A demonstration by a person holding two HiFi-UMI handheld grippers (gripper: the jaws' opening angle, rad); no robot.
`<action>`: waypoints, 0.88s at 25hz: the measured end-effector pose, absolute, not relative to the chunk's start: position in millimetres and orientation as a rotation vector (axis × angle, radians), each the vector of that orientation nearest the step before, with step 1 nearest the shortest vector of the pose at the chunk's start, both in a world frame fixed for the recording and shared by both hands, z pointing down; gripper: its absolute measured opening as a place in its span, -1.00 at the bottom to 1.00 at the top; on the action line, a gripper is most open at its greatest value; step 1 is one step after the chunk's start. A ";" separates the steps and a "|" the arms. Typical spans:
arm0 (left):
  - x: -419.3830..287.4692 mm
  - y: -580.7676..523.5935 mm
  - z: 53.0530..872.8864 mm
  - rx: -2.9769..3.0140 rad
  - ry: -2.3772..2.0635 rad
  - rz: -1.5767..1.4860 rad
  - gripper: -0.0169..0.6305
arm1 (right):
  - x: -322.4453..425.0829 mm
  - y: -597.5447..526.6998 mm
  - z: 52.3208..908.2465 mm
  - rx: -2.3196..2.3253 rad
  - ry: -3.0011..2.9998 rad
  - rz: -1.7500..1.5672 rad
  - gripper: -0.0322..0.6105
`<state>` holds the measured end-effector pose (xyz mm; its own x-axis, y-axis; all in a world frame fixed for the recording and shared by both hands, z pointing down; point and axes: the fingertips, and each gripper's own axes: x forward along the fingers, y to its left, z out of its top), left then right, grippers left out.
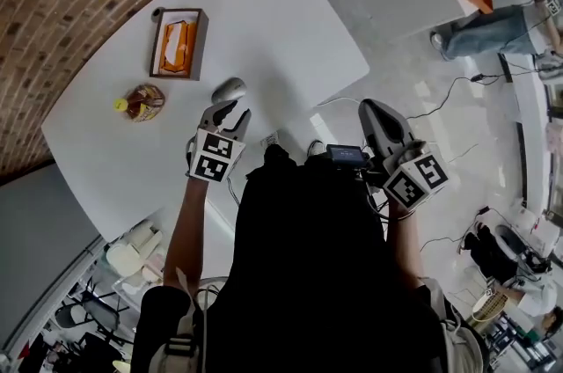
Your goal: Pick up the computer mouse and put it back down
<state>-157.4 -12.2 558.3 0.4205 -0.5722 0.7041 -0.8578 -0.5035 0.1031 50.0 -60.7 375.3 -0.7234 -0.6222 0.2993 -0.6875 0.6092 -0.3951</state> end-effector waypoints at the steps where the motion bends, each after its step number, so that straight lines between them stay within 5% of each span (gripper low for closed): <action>1: -159.6 -14.6 561.6 2.229 -1.203 0.861 -0.56 | 49.4 -61.9 375.3 1.108 -2.692 0.748 -0.85; 22: -194.7 -39.3 659.2 2.220 -0.928 1.194 -0.02 | 52.2 -66.8 384.6 1.170 -2.547 0.763 -0.85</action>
<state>-194.7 -39.3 659.2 0.3984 -0.3460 0.8494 -0.7375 -0.6714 0.0724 52.2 -66.8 384.6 -0.6523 -0.6349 0.4141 -0.7580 0.5443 -0.3595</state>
